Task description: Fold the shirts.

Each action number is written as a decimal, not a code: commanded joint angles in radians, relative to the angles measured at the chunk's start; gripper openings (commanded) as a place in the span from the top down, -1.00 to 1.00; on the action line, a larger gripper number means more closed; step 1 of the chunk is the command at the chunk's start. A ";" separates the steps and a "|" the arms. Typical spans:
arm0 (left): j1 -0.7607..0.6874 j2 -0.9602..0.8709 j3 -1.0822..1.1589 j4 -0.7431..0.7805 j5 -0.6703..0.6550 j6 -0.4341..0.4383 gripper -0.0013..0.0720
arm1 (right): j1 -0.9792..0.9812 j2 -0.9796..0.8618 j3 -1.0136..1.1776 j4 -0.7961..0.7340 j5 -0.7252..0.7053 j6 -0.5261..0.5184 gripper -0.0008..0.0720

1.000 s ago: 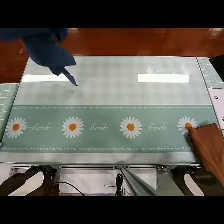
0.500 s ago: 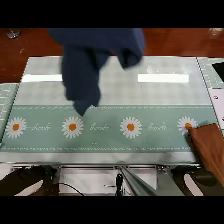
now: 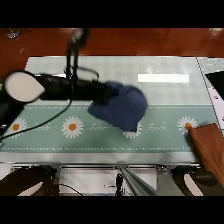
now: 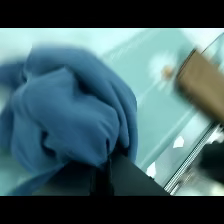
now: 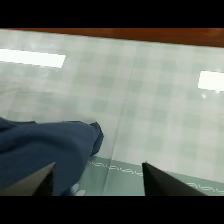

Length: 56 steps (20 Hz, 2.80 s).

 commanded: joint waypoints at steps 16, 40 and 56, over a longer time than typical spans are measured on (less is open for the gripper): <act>0.754 0.088 -0.665 -0.142 -0.272 0.161 -0.96 | -0.553 -0.225 -0.574 0.187 -0.235 -0.027 -0.73; 0.486 -0.058 -0.554 -0.458 0.045 0.323 0.89 | 0.013 -0.857 -0.292 0.430 -0.360 -0.098 -0.73; 0.573 -0.017 -0.364 -0.460 -0.020 0.323 0.89 | 0.098 -1.052 0.217 0.464 -0.047 -0.156 0.91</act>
